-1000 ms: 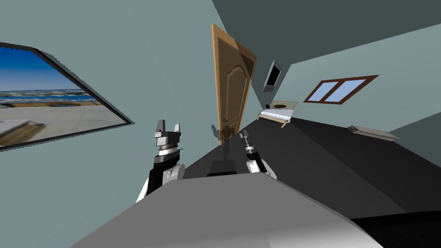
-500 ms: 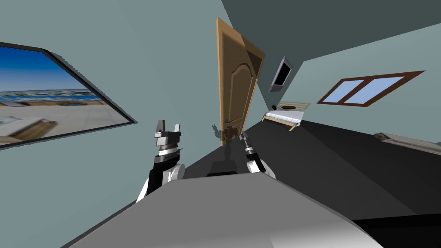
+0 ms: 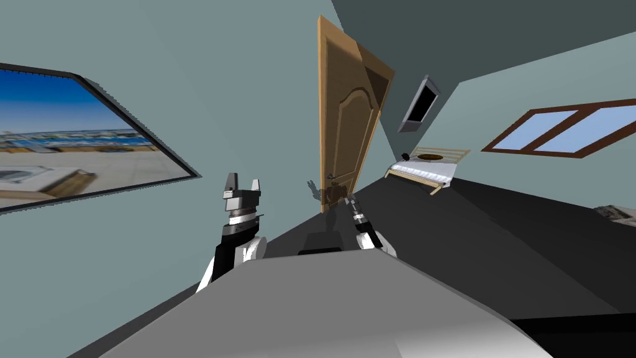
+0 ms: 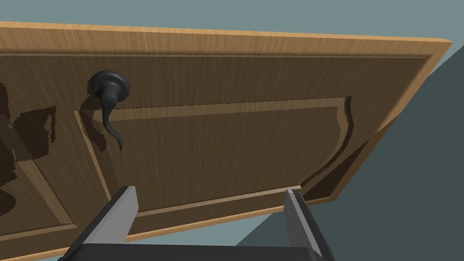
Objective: Pull the door open
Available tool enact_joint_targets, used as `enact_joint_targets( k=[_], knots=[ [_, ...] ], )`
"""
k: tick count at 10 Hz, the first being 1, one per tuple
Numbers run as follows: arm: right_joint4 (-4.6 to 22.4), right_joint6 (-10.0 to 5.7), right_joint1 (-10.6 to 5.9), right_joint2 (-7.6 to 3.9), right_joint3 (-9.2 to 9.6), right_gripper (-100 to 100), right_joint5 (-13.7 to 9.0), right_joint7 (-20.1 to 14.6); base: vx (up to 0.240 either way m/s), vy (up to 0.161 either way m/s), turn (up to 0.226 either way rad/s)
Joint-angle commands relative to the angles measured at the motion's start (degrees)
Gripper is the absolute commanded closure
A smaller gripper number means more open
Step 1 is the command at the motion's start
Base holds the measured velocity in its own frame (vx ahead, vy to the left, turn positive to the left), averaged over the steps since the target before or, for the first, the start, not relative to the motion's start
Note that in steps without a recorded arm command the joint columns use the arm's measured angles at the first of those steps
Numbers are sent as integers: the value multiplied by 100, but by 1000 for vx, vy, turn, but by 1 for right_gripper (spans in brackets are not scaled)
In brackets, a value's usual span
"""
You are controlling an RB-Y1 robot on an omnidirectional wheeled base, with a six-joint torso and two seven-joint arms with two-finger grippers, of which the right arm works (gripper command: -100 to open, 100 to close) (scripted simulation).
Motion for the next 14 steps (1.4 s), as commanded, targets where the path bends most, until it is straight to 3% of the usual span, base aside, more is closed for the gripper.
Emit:
enact_joint_targets(
  k=[1,14],
  knots=[
    [213,-47,-81,-69,34,-100,-48,-68,87,-51,142],
    [1858,-482,-618,-577,329,-100,-411,-559,83,-65,125]
  ],
)
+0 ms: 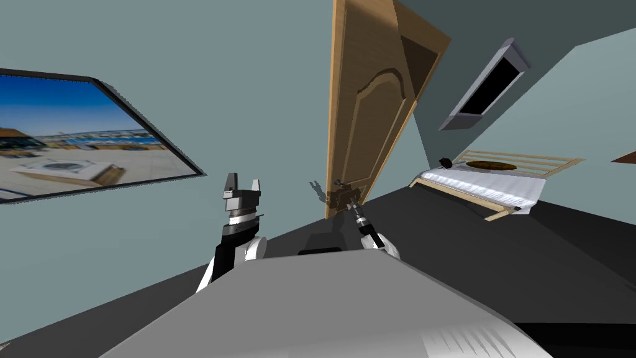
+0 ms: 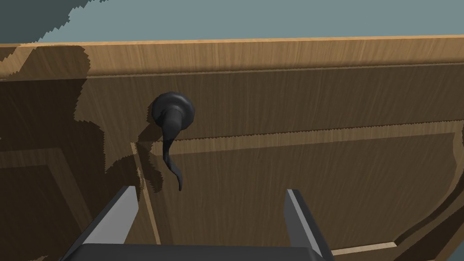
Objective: Pull the door open
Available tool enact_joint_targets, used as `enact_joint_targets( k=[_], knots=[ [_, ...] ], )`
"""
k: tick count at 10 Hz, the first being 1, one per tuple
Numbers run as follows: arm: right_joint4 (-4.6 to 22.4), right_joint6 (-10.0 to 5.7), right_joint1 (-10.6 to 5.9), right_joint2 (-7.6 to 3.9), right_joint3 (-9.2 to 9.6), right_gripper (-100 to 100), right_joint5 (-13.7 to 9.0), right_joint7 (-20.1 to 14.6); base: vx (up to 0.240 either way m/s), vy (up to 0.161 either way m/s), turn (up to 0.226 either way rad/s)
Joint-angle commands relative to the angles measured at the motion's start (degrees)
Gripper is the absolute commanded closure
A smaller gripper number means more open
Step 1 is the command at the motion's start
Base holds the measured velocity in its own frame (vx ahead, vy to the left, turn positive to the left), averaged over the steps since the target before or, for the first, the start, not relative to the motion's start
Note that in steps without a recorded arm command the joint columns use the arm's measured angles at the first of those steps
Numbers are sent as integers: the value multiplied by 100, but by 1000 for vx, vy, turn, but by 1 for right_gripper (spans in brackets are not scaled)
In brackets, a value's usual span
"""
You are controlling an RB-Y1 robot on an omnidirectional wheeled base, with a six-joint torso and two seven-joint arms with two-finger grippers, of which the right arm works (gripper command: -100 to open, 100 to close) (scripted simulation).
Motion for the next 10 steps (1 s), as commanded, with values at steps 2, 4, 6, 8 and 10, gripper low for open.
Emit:
enact_joint_targets(
  k=[2,4,6,8,10],
  knots=[
    [294,-72,-109,-89,48,-100,-64,-93,62,-64,108],
    [500,-127,-176,-151,85,-100,-109,-155,80,-74,103],
    [772,-199,-265,-232,134,-100,-169,-236,91,-85,138],
    [954,-246,-324,-286,166,-100,-209,-290,66,-66,84],
    [1112,-288,-375,-333,195,-100,-244,-337,49,-56,83]
  ],
)
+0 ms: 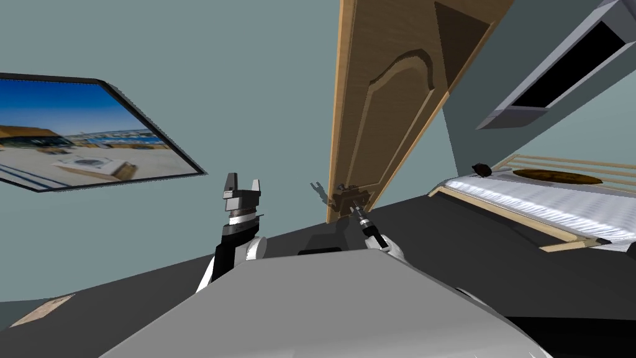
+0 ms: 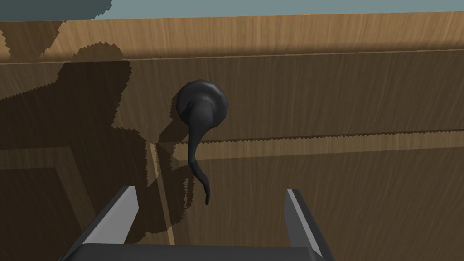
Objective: Pull the door open
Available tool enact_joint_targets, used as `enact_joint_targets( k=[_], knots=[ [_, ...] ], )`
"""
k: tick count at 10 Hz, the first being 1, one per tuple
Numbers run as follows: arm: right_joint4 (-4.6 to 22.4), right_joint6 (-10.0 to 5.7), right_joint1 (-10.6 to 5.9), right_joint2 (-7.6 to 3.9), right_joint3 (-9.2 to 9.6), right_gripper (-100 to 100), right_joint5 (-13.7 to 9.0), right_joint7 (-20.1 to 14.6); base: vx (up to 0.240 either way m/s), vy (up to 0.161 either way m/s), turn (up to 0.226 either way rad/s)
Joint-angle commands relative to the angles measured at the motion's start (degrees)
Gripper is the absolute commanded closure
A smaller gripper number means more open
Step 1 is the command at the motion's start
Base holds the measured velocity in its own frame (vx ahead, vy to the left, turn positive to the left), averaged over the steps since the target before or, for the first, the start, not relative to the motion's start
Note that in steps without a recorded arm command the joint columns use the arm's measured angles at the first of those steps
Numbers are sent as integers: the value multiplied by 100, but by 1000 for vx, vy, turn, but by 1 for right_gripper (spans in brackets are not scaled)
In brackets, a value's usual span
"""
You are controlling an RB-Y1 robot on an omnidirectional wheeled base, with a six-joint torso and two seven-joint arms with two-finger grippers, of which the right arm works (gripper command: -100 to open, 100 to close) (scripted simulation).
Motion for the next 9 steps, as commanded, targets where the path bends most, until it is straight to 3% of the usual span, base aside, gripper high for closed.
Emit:
enact_joint_targets(
  k=[1,6,7,9],
  knots=[
    [212,-63,-78,-61,35,-100,-44,-69,62,-73,122],
    [868,-236,-291,-253,153,-100,-188,-264,87,-104,125],
    [806,-229,-264,-219,141,-100,-169,-232,42,-49,27],
    [1062,-178,-431,-109,-165,-100,-281,-64,16,-23,307]
  ],
)
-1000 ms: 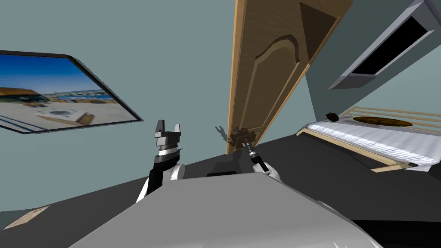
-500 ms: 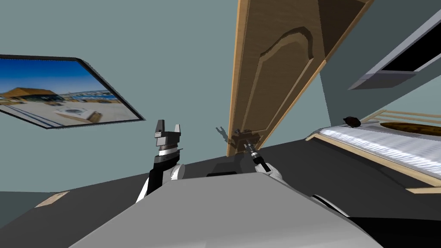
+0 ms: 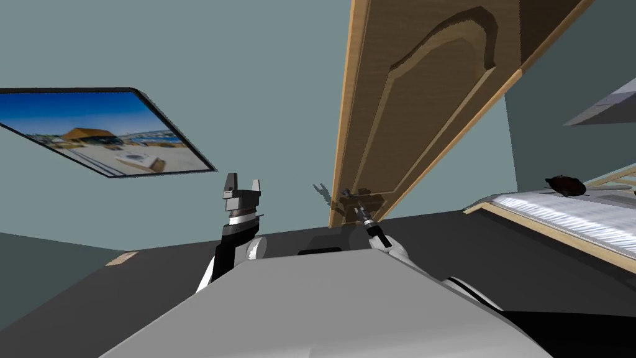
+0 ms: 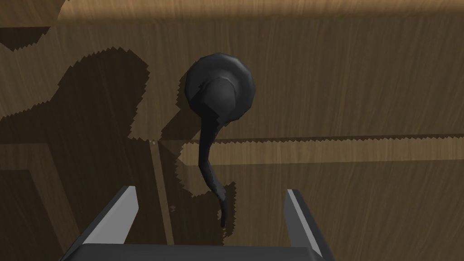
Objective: Pull the door open
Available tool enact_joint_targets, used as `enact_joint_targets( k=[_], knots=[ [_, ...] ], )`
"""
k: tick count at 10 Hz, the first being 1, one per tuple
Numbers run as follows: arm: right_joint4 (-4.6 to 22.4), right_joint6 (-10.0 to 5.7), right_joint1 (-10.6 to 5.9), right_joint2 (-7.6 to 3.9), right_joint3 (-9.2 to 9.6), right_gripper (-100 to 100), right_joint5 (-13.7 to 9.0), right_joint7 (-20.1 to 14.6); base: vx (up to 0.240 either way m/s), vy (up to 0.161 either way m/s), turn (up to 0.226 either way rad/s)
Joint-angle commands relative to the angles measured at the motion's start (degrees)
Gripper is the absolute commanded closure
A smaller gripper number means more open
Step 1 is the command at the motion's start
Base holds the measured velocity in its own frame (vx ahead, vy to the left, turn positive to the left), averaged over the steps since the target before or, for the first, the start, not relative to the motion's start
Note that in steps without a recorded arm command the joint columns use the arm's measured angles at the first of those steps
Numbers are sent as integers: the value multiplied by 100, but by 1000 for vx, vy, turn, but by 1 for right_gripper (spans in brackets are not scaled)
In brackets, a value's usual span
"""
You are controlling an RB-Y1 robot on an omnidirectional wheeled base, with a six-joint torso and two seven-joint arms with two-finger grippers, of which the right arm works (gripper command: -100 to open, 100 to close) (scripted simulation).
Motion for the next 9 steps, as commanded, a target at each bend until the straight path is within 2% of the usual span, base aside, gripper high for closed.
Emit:
enact_joint_targets(
  k=[1,2,3,7,8,9],
  knots=[
    [140,56,-116,67,-167,-100,-60,108,12,-36,247],
    [209,73,-162,98,-253,-100,-91,157,7,-32,263],
    [355,109,-259,166,-435,-100,-156,260,5,-38,285],
    [658,185,-457,305,-810,-100,-289,474,9,-54,232],
    [798,220,-547,370,-980,-100,-349,572,9,-69,327],
    [861,235,-589,399,-1058,-100,-376,617,6,-83,251]
  ],
)
